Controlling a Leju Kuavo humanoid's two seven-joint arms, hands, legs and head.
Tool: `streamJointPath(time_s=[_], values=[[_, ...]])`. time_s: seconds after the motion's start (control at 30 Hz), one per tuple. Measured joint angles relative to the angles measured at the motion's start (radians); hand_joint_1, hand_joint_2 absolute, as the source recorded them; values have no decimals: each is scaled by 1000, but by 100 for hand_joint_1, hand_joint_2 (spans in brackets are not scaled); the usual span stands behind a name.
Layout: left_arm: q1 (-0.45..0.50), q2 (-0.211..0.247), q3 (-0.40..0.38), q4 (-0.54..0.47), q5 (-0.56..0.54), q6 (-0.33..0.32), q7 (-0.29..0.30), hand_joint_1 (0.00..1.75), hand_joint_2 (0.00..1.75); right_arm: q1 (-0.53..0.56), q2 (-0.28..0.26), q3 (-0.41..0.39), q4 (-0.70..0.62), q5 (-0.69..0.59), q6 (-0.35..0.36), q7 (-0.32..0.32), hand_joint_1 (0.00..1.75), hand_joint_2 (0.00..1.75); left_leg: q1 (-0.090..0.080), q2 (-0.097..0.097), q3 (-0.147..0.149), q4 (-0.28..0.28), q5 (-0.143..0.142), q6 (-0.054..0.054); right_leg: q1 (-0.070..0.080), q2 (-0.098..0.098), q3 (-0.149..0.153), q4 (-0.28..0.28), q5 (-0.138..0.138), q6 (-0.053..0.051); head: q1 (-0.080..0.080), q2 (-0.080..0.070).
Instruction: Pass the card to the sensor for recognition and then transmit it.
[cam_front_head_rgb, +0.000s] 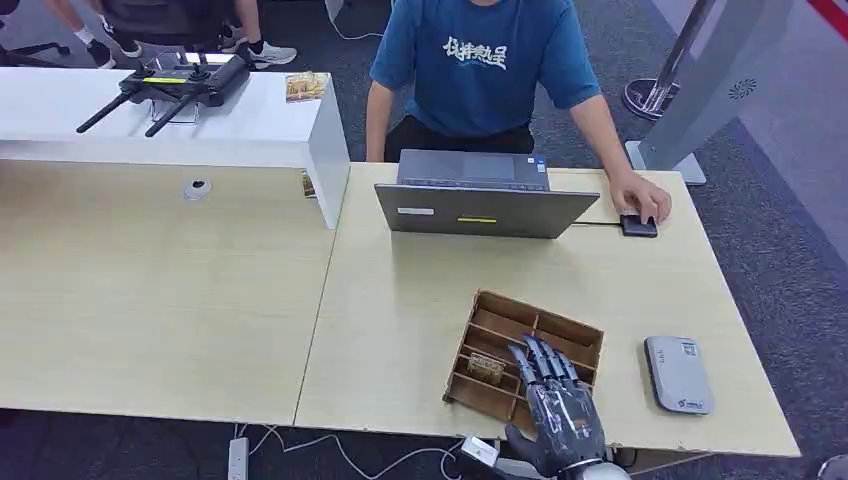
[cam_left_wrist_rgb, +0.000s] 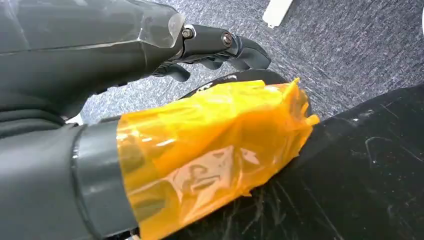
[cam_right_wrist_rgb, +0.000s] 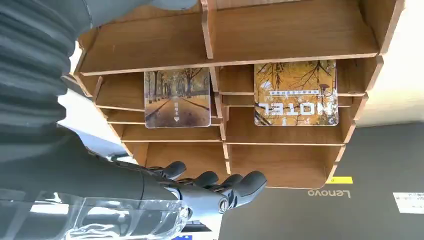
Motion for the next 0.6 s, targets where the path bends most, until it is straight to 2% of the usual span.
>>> streamJointPath(time_s=[0.3, 0.6], values=[[0, 0, 0, 0, 2, -2, 3, 0, 0, 0, 0, 0, 0, 5, -2, 3, 0, 175, 0, 0, 0, 0, 0, 0, 0, 0, 0, 0, 0, 0, 0, 0], [-2, 1, 0, 0, 9, -28, 24, 0, 0, 23, -13, 0, 1, 59, 6, 100, 0, 175, 0, 0, 0, 0, 0, 0, 0, 0, 0, 0, 0, 0, 0, 0]])
